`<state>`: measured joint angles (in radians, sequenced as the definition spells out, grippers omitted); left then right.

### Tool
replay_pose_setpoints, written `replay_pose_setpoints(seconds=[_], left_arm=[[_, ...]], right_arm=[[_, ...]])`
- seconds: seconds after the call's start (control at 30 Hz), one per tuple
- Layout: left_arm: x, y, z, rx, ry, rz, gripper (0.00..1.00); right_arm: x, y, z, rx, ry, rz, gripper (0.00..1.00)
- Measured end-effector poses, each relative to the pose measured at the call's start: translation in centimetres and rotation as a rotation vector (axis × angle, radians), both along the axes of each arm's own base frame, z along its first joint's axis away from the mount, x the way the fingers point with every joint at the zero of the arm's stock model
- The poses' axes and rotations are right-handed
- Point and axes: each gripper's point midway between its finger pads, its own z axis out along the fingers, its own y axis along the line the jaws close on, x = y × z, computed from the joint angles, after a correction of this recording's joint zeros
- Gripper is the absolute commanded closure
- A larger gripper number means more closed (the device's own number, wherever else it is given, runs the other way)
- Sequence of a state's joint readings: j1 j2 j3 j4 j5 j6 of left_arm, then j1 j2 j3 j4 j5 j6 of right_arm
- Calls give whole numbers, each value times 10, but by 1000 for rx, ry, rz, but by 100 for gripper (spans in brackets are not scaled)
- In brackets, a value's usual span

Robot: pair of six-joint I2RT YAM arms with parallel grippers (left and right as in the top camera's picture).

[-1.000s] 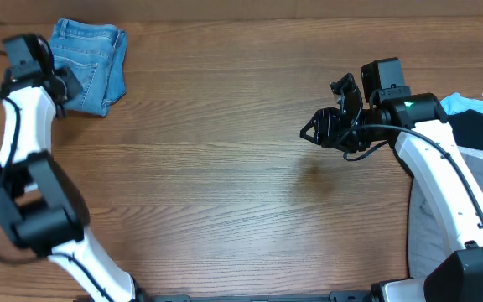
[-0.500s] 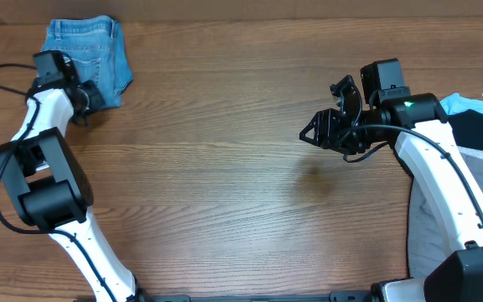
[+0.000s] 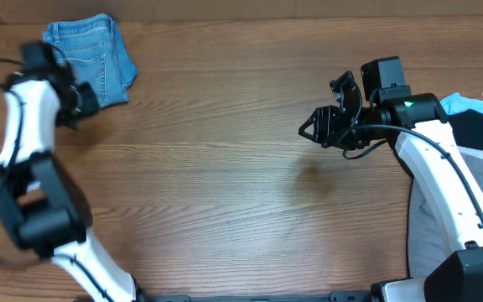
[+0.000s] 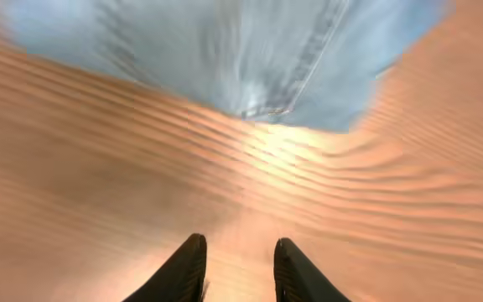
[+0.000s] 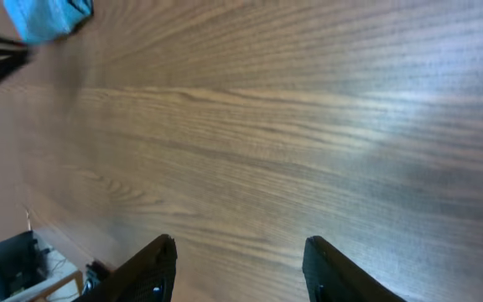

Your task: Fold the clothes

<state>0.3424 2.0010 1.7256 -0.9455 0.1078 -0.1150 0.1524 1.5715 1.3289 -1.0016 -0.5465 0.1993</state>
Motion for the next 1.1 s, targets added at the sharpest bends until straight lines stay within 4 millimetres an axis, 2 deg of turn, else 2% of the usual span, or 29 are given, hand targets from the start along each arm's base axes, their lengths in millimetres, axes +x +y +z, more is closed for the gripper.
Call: replay_pose_setpoints(seconds=[0.1, 0.2, 0.27, 0.33, 0.37, 0.4, 0.43, 0.53, 0.6, 0.63, 0.67, 0.73, 0.83, 0.93, 1.1], left_arm=[[-14, -6, 92, 58, -147, -16, 64], [-46, -35, 172, 103, -276, -62, 58], [-76, -64, 204, 111, -317, -118, 50], [-106, -96, 226, 115, -343, -199, 38], [-120, -110, 232, 113, -349, -233, 32], [-132, -119, 236, 113, -346, -258, 15], [-146, -128, 237, 112, -333, -286, 0], [-189, -148, 239, 102, -294, -345, 0], [-216, -156, 238, 96, -264, -377, 0], [-228, -157, 237, 93, -251, -385, 0], [-239, -158, 237, 90, -238, -389, 0], [-256, -157, 237, 87, -230, -381, 0], [-268, -158, 242, 83, -271, -367, 0], [-279, -157, 244, 71, -296, -342, 0], [-284, -158, 246, 55, -311, -317, 0]], right_arm=[[6, 1, 3, 4, -32, 1, 47], [6, 2, 13, 19, -59, 6, 44], [7, 5, 34, 40, -114, 14, 42], [7, 5, 66, 55, -203, 17, 38], [6, 5, 87, 63, -263, 19, 37], [3, 4, 105, 68, -313, 21, 36], [-3, 3, 132, 75, -391, 18, 35], [-27, -3, 189, 90, -563, 16, 32], [-53, -7, 221, 101, -666, 10, 20], [-66, -10, 232, 105, -701, 7, 0], [-77, -12, 241, 108, -734, 7, 0], [-98, -16, 255, 108, -792, 6, 0], [-118, -21, 266, 105, -840, -3, 0], [-130, -24, 264, 97, -835, -11, 0], [-139, -26, 251, 84, -775, -14, 0]])
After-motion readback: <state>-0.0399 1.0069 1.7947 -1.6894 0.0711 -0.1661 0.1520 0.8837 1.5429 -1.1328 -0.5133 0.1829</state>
